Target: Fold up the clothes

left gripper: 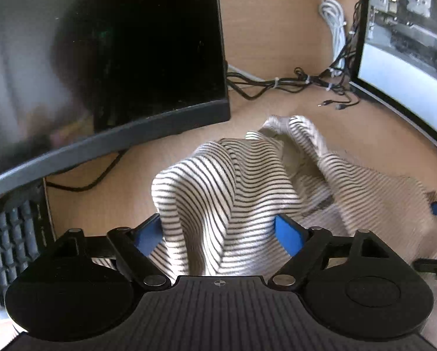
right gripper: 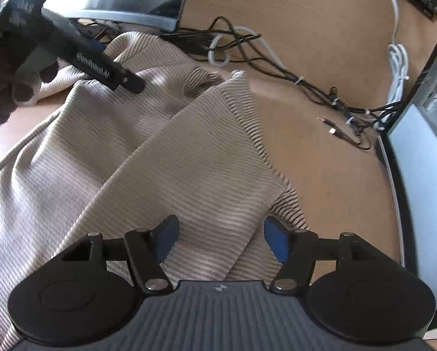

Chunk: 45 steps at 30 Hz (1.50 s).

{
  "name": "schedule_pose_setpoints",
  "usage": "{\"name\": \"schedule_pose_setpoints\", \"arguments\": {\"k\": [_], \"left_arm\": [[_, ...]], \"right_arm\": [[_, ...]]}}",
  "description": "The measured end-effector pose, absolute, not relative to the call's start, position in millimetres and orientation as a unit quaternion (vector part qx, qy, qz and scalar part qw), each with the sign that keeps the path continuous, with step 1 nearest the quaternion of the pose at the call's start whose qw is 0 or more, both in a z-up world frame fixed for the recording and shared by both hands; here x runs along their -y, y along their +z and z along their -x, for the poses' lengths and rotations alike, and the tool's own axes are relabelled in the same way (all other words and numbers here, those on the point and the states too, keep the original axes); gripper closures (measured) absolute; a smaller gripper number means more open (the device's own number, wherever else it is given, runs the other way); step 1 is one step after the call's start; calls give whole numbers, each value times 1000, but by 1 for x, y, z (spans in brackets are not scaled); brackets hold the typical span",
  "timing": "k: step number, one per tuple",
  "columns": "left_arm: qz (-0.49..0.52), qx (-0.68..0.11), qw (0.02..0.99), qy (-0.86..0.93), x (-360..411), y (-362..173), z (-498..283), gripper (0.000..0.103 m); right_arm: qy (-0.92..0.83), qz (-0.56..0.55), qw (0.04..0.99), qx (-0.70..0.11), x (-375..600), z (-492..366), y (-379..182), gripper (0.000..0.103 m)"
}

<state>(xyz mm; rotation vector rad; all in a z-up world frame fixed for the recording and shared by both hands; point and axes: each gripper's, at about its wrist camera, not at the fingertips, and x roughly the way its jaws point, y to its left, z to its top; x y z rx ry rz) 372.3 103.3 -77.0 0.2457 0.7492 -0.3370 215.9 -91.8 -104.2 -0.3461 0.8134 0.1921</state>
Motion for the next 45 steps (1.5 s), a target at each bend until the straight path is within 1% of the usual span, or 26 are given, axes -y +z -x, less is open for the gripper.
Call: {"name": "schedule_pose_setpoints", "arguments": {"k": [1,3,6,7,8,9,11,12,13,14,16,18,21,23,25,26,27,29,31,33,36,41,42,43,44,45], "left_arm": [[-124,-362,912,-149,-104,-78,-376,32],[-114,-369,913,-129,-111,-80,-383,32],[-105,-384,913,-95,-118,-85,-392,31],[-104,-385,913,-89,-120,-86,-392,29],[-101,-387,913,-86,-121,-87,-393,28],[-98,-389,912,-84,-123,-87,-393,27],[-90,-390,913,-81,-125,-87,-392,25],[-85,-391,913,-81,-127,-87,-392,24],[-79,-392,913,-81,-129,-86,-392,24],[-73,-392,913,-82,-131,-85,-392,23],[-56,-394,914,-82,-135,-82,-389,22],[-37,-396,914,-82,-139,-77,-384,22],[-8,-398,914,-83,-144,-70,-377,20],[12,-398,913,-92,-143,-60,-366,16],[32,-395,911,-112,-144,-49,-349,12],[42,-394,910,-125,-143,-45,-340,10],[52,-395,906,-141,-142,-42,-332,10],[77,-405,894,-177,-139,-39,-318,9],[106,-421,874,-219,-133,-44,-306,9],[127,-434,857,-247,-130,-51,-295,9],[137,-446,844,-266,-123,-61,-280,8],[133,-471,828,-273,-120,-76,-275,8],[131,-474,826,-275,-119,-78,-275,8],[128,-478,824,-277,-118,-80,-275,8],[125,-481,822,-278,-116,-82,-276,8],[121,-484,821,-279,-115,-84,-276,8]], "right_arm": [[89,164,905,-383,87,-217,-98,42],[91,148,916,-362,74,-225,-86,42],[95,151,918,-355,40,-244,-82,41],[95,171,913,-358,28,-250,-87,40],[92,199,905,-364,14,-256,-96,36],[90,227,896,-371,3,-261,-105,35],[97,276,883,-367,-5,-264,-117,38],[104,301,876,-362,-6,-263,-120,63],[110,333,866,-357,-2,-260,-119,84],[109,363,857,-350,6,-258,-117,99],[95,418,838,-337,30,-259,-114,99],[44,446,831,-328,61,-270,-109,98],[-23,442,841,-312,96,-291,-97,98],[-33,377,865,-330,115,-305,-81,96],[-28,299,892,-338,131,-304,-63,81],[-25,261,904,-338,138,-301,-54,67],[-22,221,915,-337,145,-297,-45,57],[-3,153,931,-332,158,-280,-29,53],[27,91,937,-335,170,-255,-19,47],[58,34,936,-344,179,-225,-15,33],[83,-27,923,-375,189,-177,-28,31],[63,-89,892,-439,186,-124,-76,30],[53,-94,889,-446,183,-118,-84,33],[44,-94,888,-447,178,-113,-90,42],[37,-85,890,-447,172,-109,-94,77],[31,-61,894,-442,166,-109,-92,95]]}}
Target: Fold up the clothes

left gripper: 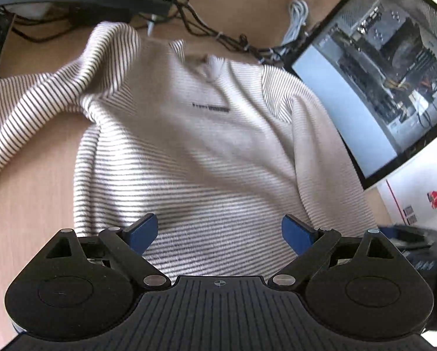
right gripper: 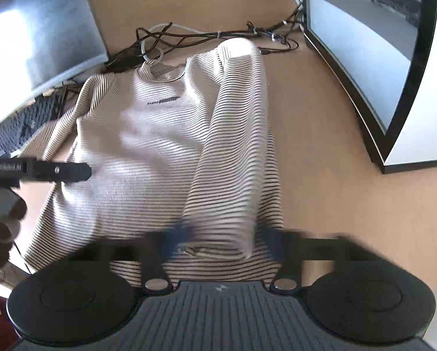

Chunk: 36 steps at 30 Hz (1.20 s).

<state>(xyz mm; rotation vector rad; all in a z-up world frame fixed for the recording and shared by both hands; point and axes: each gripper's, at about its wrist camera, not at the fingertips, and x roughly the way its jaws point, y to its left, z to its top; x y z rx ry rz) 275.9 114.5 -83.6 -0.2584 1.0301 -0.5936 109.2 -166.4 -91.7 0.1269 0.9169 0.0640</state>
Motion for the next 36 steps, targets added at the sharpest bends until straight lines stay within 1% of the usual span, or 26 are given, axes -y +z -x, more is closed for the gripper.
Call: {"name": "schedule_pose_setpoints", "arguments": {"k": [1,4,6,8,9,11,15,18,22,26,28,30,32,35,36], "left_arm": [[117,-485,820,-280,-113,-84,-276,8],[111,-489,817,-285,-112,-85,-276,6],[111,-491,816,-286,-113,-85,-275,5],[112,-491,815,-287,-116,-85,-271,4],[112,-490,815,-288,-117,-85,-269,4],[111,-489,815,-290,-119,-85,-264,3],[109,-486,816,-293,-122,-86,-256,2],[109,-488,815,-293,-124,-85,-252,2],[105,-491,813,-294,-127,-85,-245,2],[105,-496,810,-295,-129,-84,-237,1],[109,-499,807,-296,-132,-83,-234,1],[119,-500,807,-291,-138,-81,-234,1],[132,-495,816,-267,-151,-77,-235,1],[153,-461,847,-217,-185,-62,-239,1],[151,-444,862,-194,-197,-56,-240,1]], "right_arm": [[20,-32,903,-428,164,-110,-84,95],[-51,60,937,-342,172,-116,-34,95],[-108,144,941,-286,174,-119,-3,95],[-145,221,931,-252,173,-125,12,95],[-152,240,926,-250,172,-129,11,95],[-147,264,916,-263,169,-136,-5,95],[-109,318,884,-324,150,-154,-78,95],[-77,322,870,-366,141,-159,-119,95],[-73,325,864,-376,133,-165,-139,95],[-123,345,856,-366,144,-177,-142,95],[-139,333,860,-361,151,-177,-134,92],[-142,314,869,-356,158,-174,-125,77],[-139,297,877,-352,162,-171,-117,67],[-135,258,892,-346,166,-164,-103,63],[-134,239,899,-341,167,-160,-98,59]]}}
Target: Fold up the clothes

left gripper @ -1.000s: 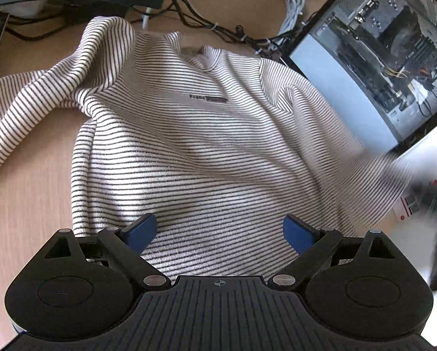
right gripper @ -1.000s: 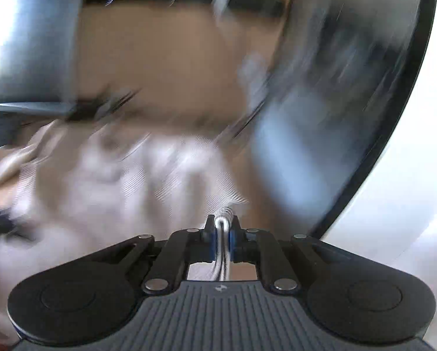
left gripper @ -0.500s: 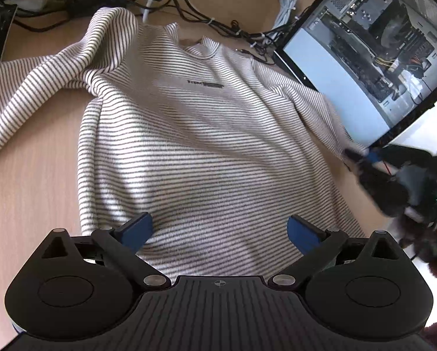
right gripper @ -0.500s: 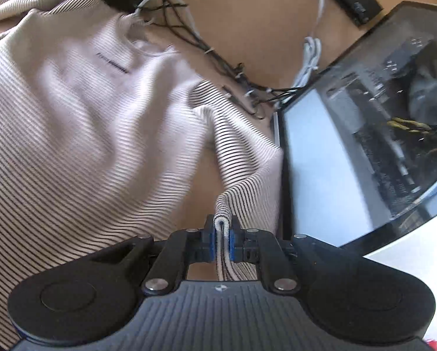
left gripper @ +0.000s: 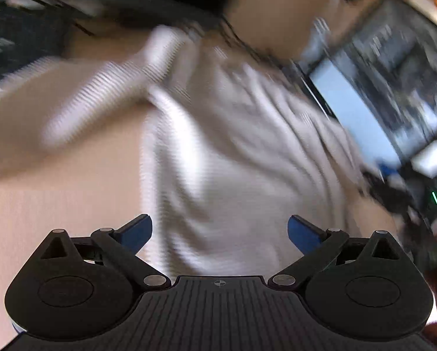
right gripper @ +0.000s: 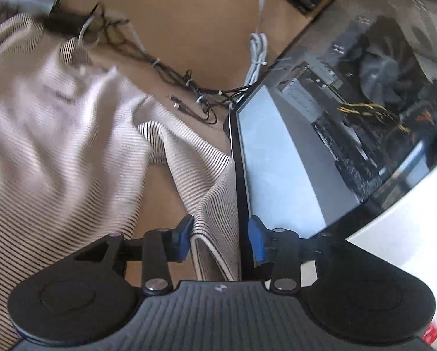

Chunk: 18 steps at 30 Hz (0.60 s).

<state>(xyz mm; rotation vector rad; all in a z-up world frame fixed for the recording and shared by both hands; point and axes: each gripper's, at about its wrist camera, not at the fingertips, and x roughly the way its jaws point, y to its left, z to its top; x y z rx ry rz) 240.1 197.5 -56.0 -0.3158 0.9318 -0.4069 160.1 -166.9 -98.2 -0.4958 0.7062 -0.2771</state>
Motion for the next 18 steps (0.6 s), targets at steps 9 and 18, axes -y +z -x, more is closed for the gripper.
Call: {"name": "schedule_pose_setpoints", "arguments": {"k": [9,18], "left_arm": [[185,-355,916,-32,-297,-30,-250,13],[137,-392,909,-30,-301,-51,-252,22]], "right_arm": [[-17,-38,951,-305,167,-155,-66,37],[55,-73,922,-377,124,-169,-111,35]]}}
